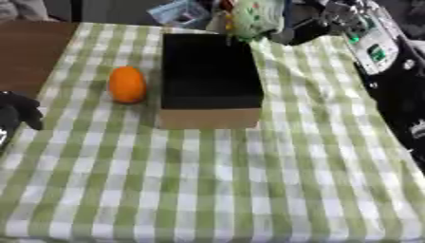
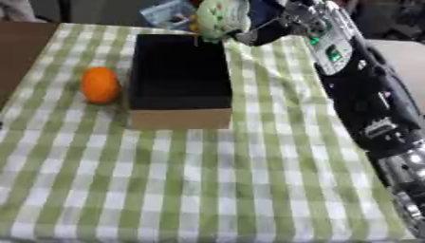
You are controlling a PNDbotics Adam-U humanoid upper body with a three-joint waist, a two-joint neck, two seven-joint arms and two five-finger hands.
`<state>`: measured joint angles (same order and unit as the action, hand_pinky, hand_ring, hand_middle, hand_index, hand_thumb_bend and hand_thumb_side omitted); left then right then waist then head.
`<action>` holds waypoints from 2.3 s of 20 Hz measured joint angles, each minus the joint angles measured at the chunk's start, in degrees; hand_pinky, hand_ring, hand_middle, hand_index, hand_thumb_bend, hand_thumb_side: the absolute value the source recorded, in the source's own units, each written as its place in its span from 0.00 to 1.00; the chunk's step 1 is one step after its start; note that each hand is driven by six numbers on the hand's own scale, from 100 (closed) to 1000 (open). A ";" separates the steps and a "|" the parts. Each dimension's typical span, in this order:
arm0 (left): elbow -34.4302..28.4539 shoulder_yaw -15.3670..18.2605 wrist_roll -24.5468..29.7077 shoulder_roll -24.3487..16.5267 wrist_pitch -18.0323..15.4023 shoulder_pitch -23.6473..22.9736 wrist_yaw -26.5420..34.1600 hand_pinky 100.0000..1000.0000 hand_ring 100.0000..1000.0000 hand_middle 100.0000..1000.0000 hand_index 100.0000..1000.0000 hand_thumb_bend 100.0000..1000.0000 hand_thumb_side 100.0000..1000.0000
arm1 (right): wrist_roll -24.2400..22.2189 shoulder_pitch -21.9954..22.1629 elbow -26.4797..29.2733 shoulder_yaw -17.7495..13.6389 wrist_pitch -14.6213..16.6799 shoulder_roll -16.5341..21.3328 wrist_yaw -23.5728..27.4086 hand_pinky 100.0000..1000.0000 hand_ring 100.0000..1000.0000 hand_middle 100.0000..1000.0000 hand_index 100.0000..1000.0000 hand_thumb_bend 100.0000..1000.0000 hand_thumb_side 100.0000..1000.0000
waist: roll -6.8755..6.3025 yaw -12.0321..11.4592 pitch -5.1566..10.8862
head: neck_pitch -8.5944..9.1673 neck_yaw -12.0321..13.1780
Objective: Pick up objects on the table and place them in the box.
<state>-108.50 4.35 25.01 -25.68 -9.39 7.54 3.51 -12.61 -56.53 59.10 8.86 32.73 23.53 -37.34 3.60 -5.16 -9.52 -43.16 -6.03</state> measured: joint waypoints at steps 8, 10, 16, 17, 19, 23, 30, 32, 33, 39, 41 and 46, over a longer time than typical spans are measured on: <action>0.00 -0.63 0.57 0.00 -0.07 0.59 0.26 0.59 0.49 0.50 0.69 0.00 0.64 | -0.40 -0.74 -4.10 0.00 1.35 -4.94 -6.47 0.68 0.43 0.39 0.58 0.20 0.11 | -0.04 -0.86 -0.33 | 0.73 -1.33; 0.00 -0.64 0.66 0.00 -0.14 0.61 0.29 0.59 0.49 0.50 0.69 0.00 0.64 | -0.36 -0.79 -4.81 0.01 1.85 -5.78 -8.34 0.68 0.44 0.41 0.60 0.21 0.15 | -0.11 -0.90 -0.34 | 0.86 -1.54; 0.00 -0.78 0.81 0.00 -0.11 0.65 0.45 0.59 0.49 0.50 0.69 0.00 0.64 | -0.50 -0.75 -6.09 0.55 3.60 -7.73 -14.11 0.70 0.56 0.56 0.77 0.33 0.39 | -0.34 -0.91 -0.35 | 0.92 -1.75; 0.00 -0.82 0.84 0.00 -0.11 0.65 0.45 0.59 0.49 0.50 0.69 0.00 0.64 | -0.57 -0.71 -6.09 0.74 3.90 -7.83 -14.95 0.71 0.61 0.62 0.81 0.35 0.45 | -0.34 -0.89 -0.35 | 0.92 -1.75; 0.00 -0.87 0.88 0.00 -0.12 0.66 0.45 0.59 0.49 0.51 0.69 0.00 0.64 | -0.79 -0.62 -6.10 1.04 4.46 -8.06 -16.07 0.73 0.69 0.70 0.85 0.41 0.52 | -0.36 -0.84 -0.36 | 0.93 -1.75; -0.01 -0.96 0.91 0.00 -0.16 0.66 0.45 0.59 0.49 0.51 0.69 0.00 0.64 | -1.44 -0.54 -6.09 1.41 5.50 -8.16 -17.02 0.77 0.80 0.81 0.89 0.49 0.60 | -0.39 -0.68 -0.41 | 0.97 -1.68; -0.01 -0.90 0.63 -0.10 -0.36 1.03 0.47 0.59 0.49 0.51 0.69 0.00 0.62 | -0.80 0.00 -3.19 1.40 5.37 -6.50 -12.69 0.75 0.73 0.76 0.87 0.31 0.41 | -0.39 0.25 -0.78 | 1.19 -0.82; 0.01 -0.68 0.27 -0.60 -0.50 1.22 0.54 0.59 0.49 0.51 0.69 0.00 0.62 | 0.13 0.68 -1.12 1.39 4.59 -4.96 -8.71 0.74 0.72 0.74 0.86 0.25 0.34 | -0.39 0.69 -0.81 | 1.37 -0.37; 0.02 -0.58 0.09 -0.92 -0.60 1.40 0.62 0.59 0.49 0.51 0.69 0.00 0.61 | 0.48 1.08 0.07 1.40 4.16 -4.03 -6.42 0.74 0.71 0.74 0.86 0.23 0.31 | -0.39 0.91 -0.84 | 1.47 -0.14; 0.83 -0.22 -1.14 -3.46 -1.39 2.94 1.34 0.59 0.49 0.51 0.70 0.00 0.56 | 0.90 5.31 10.48 1.41 0.23 2.61 9.15 0.73 0.69 0.71 0.85 0.14 0.21 | -0.50 2.14 -1.05 | 1.51 1.22; 1.31 -0.19 -1.71 -4.84 -1.90 3.68 1.66 0.59 0.50 0.51 0.70 0.00 0.54 | 0.59 7.49 14.74 1.38 -1.41 4.94 13.85 0.73 0.69 0.71 0.85 0.13 0.20 | -0.73 2.55 -1.05 | 1.57 1.67; 3.32 -0.18 -3.02 -9.12 -3.81 5.56 2.09 0.60 0.51 0.53 0.71 0.07 0.42 | -0.85 13.13 23.62 0.35 -5.11 9.53 22.69 0.73 0.69 0.71 0.85 0.08 0.21 | -1.20 3.81 -1.06 | 1.96 2.43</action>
<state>-105.18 4.18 21.99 -34.80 -13.20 13.10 5.61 -13.46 -43.40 82.72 9.21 27.62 33.06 -14.65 2.41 -1.35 -10.59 -41.21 -3.60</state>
